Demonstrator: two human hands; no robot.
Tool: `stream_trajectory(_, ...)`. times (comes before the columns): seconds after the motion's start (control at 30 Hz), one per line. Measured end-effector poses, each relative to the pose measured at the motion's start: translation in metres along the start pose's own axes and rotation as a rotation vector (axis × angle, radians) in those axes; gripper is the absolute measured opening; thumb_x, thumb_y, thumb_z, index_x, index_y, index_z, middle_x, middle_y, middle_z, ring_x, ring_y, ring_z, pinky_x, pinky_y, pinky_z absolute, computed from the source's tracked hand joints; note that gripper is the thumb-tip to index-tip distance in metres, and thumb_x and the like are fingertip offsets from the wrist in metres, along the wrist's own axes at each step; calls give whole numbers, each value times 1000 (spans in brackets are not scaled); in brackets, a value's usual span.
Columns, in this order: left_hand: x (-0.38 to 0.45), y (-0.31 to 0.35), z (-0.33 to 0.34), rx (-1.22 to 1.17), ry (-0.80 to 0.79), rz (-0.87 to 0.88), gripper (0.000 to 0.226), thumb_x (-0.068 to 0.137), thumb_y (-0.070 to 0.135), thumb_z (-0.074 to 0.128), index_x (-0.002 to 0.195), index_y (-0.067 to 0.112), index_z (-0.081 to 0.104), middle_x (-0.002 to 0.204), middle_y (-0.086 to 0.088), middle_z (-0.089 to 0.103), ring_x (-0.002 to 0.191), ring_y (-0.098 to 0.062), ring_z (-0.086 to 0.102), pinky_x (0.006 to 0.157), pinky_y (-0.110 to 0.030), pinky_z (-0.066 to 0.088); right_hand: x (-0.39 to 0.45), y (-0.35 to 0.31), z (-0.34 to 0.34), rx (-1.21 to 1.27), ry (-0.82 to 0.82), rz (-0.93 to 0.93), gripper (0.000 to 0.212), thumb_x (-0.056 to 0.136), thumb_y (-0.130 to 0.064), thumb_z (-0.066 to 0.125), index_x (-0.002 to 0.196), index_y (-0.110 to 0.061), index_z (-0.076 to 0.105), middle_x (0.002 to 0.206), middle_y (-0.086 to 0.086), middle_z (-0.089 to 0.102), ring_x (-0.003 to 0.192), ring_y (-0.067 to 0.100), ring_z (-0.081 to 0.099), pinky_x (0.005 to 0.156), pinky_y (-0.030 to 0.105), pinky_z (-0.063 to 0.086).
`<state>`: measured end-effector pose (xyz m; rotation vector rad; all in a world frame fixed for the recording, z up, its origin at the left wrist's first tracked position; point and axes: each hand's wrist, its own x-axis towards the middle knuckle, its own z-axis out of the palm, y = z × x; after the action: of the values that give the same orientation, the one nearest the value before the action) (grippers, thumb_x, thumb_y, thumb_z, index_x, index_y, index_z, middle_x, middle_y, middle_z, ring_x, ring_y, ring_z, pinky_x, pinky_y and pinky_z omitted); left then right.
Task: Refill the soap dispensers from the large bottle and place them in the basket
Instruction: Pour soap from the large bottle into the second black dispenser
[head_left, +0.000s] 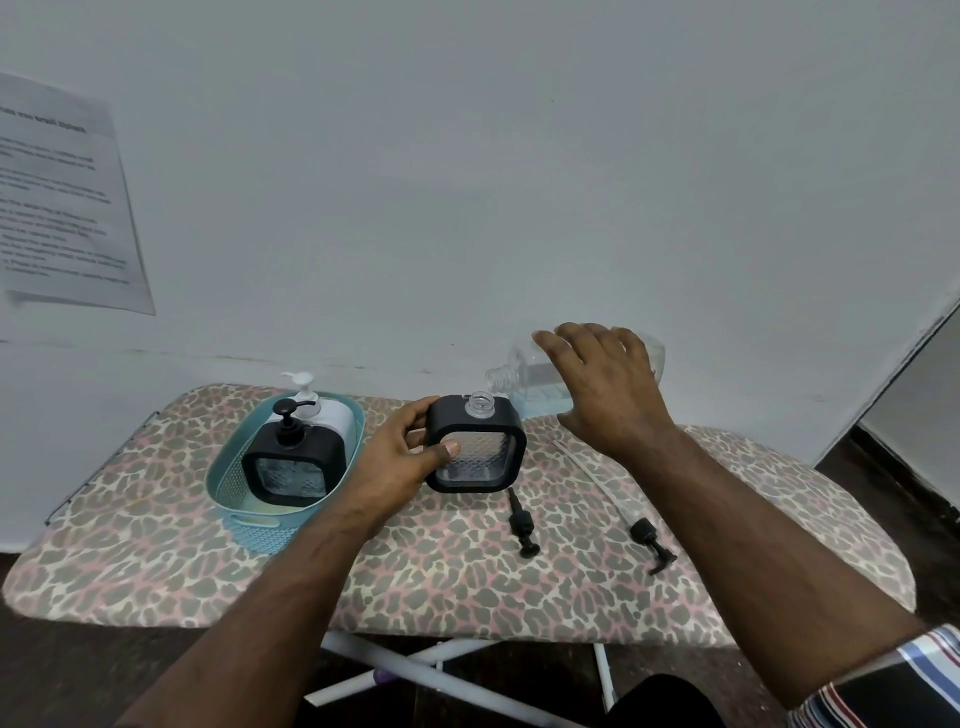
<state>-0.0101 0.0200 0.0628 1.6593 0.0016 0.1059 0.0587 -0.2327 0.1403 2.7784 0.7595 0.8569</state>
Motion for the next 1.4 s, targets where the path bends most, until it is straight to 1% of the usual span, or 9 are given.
stream_trajectory(0.3, 1, -3, -1, -19, -1, 13, 50, 89, 16, 78, 114, 57, 63, 125, 7, 72, 125, -18, 64, 106, -52, 54, 2, 0, 0, -26, -1, -15, 104, 60, -28, 93, 148, -26, 37, 145, 5, 51, 132, 30, 49, 110, 54, 34)
stream_trajectory(0.47, -1, 0, 0, -23, 2, 12, 48, 82, 26, 80, 112, 60, 64, 126, 7, 72, 125, -17, 65, 106, -52, 54, 2, 0, 0, -30, 2, -21, 105, 59, -26, 93, 148, -26, 37, 145, 5, 50, 133, 30, 48, 111, 54, 32)
stream_trajectory(0.63, -1, -1, -1, -15, 0, 7, 50, 86, 22, 79, 109, 63, 64, 124, 9, 73, 124, -16, 65, 106, -52, 53, 1, 0, 0, -30, -1, -21, 105, 59, -28, 94, 148, -26, 37, 145, 5, 51, 134, 30, 48, 111, 54, 32)
stream_trajectory(0.83, -2, 0, 0, -13, 8, -4, 48, 77, 33, 79, 109, 64, 64, 125, 8, 73, 124, -16, 65, 106, -51, 54, 1, 1, -1, -34, 15, -29, 103, 60, -27, 94, 147, -25, 38, 144, 7, 52, 133, 32, 49, 111, 55, 34)
stream_trajectory(1.0, -1, -3, 0, -22, 12, 0, 49, 90, 13, 78, 115, 52, 63, 125, 7, 72, 124, -17, 65, 106, -51, 54, 2, 3, 0, -50, 25, -31, 102, 60, -22, 92, 147, -26, 38, 144, 6, 52, 132, 31, 49, 110, 55, 34)
stream_trajectory(1.07, -1, -3, 0, -22, 12, -4, 48, 91, 11, 77, 116, 50, 63, 124, 7, 72, 124, -16, 65, 106, -51, 54, 2, 3, 0, -51, 31, -34, 102, 60, -21, 92, 146, -25, 39, 144, 6, 52, 132, 31, 49, 110, 55, 34)
stream_trajectory(1.2, -1, -3, -1, -19, 2, -3, 48, 91, 14, 78, 119, 50, 62, 126, 7, 72, 124, -17, 65, 105, -52, 54, 2, 4, 0, -52, 34, -38, 102, 60, -23, 93, 147, -25, 39, 144, 7, 52, 132, 31, 49, 111, 55, 33)
stream_trajectory(1.33, -1, -2, 0, -15, 7, -2, 49, 78, 32, 81, 118, 55, 64, 125, 8, 72, 124, -17, 65, 105, -52, 54, 2, 5, 0, -46, 28, -37, 103, 59, -24, 93, 147, -25, 39, 144, 7, 52, 132, 32, 49, 111, 55, 33)
stream_trajectory(1.4, 0, -4, -1, -11, 3, -6, 50, 76, 34, 80, 118, 56, 63, 126, 8, 72, 125, -17, 64, 106, -52, 54, 2, 4, 0, -47, 21, -36, 104, 59, -25, 94, 147, -25, 38, 144, 7, 52, 133, 31, 49, 111, 55, 33)
